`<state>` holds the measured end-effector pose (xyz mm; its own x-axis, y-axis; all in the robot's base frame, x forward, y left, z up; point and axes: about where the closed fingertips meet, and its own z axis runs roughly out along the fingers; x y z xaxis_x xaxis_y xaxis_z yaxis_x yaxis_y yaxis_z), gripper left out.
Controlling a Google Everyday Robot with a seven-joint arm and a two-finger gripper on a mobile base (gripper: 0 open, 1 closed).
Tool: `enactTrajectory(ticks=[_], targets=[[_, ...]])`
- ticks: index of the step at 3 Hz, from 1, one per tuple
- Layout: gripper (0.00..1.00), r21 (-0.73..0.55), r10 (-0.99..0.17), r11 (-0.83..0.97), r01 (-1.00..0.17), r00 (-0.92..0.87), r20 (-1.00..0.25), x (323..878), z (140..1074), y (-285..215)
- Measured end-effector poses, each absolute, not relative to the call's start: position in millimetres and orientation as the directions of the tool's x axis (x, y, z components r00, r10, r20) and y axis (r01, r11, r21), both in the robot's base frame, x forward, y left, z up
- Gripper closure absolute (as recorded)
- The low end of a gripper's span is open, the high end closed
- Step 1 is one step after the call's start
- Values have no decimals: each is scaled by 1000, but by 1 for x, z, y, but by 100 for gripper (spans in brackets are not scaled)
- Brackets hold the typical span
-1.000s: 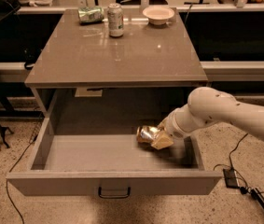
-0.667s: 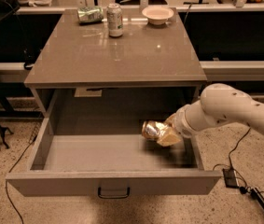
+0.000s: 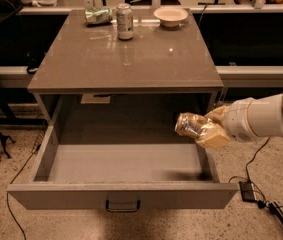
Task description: Pick orange can from top drawer and place on counter
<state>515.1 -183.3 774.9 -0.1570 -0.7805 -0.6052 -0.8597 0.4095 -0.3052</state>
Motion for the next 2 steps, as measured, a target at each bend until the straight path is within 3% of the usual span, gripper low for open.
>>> enactTrajectory(ticks=[2], targets=[[100, -321, -775, 409, -854, -139, -617, 521, 782, -181]])
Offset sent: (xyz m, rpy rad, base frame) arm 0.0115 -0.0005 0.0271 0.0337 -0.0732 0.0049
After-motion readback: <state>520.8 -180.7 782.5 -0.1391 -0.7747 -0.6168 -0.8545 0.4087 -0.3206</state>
